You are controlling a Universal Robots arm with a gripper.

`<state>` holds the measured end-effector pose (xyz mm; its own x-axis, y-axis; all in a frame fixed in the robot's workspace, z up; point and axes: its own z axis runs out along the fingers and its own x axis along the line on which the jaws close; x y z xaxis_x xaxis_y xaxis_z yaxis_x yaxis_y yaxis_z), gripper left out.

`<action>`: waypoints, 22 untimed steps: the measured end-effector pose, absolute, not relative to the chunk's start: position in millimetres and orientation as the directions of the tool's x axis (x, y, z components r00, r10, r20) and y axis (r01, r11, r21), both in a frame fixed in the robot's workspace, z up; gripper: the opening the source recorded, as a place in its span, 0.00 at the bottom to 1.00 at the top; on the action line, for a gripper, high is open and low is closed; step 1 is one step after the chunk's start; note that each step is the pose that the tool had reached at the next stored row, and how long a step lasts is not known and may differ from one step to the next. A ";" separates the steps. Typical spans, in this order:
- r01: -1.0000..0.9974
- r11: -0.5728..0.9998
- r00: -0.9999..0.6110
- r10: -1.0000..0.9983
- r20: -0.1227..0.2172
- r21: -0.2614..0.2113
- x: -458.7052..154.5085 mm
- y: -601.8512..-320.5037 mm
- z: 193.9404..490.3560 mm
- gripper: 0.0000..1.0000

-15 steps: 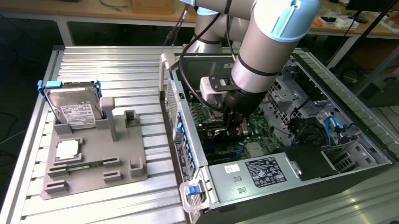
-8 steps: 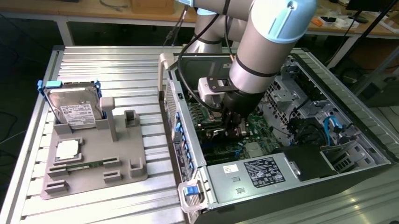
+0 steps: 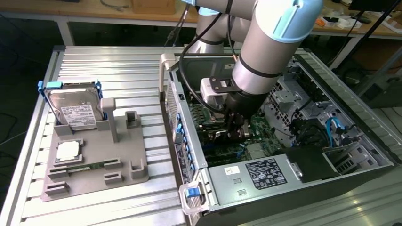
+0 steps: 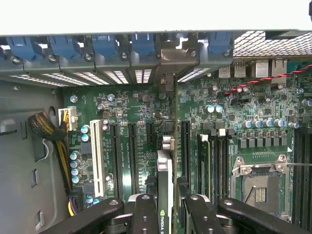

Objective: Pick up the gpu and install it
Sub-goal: 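Insert the gpu into the slot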

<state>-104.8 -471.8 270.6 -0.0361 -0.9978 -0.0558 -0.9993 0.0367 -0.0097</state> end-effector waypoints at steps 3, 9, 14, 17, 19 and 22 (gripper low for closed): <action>-0.999 0.037 -0.036 -0.998 -0.056 -0.010 -104.7 -471.8 270.6 0.27; -0.999 0.037 -0.036 -0.998 -0.057 -0.010 -104.8 -471.8 269.8 0.27; -0.999 0.037 -0.036 -0.998 -0.057 -0.010 -104.8 -471.8 267.6 0.27; -0.999 0.037 -0.036 -0.998 -0.057 -0.010 -104.8 -471.8 267.4 0.27; -0.999 0.037 -0.036 -0.998 -0.058 -0.010 -104.8 -471.8 268.1 0.27; -0.999 0.037 -0.036 -0.998 -0.058 -0.010 -104.7 -471.7 269.0 0.27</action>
<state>-104.7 -471.7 269.0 -0.0361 -0.9977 -0.0578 -0.9993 0.0368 -0.0098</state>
